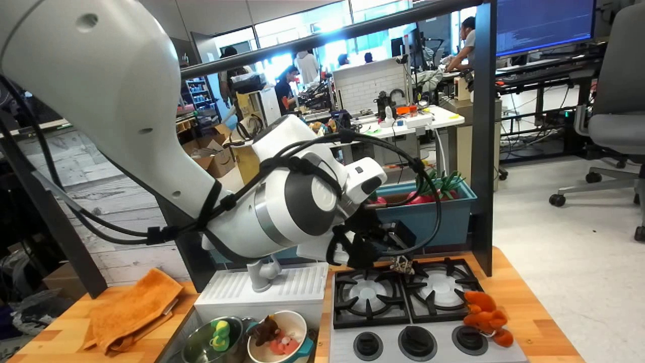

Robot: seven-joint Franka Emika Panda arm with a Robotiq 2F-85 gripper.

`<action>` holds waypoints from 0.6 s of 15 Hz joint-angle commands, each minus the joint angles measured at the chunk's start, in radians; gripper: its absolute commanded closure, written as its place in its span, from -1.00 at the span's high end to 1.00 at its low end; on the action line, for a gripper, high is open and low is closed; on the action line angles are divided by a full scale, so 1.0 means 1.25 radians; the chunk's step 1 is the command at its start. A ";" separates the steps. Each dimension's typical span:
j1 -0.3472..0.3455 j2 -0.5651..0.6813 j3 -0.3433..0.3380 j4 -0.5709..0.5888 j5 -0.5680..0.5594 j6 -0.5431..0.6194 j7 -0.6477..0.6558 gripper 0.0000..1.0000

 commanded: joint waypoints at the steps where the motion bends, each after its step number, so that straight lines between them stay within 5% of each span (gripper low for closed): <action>1: -0.027 0.092 0.002 0.146 0.055 -0.016 -0.017 1.00; 3: -0.028 0.134 -0.011 0.207 0.073 -0.028 -0.006 1.00; 4: -0.027 0.151 -0.016 0.231 0.079 -0.036 -0.002 0.50; 9: -0.029 0.198 -0.021 0.293 0.086 -0.075 0.009 -0.15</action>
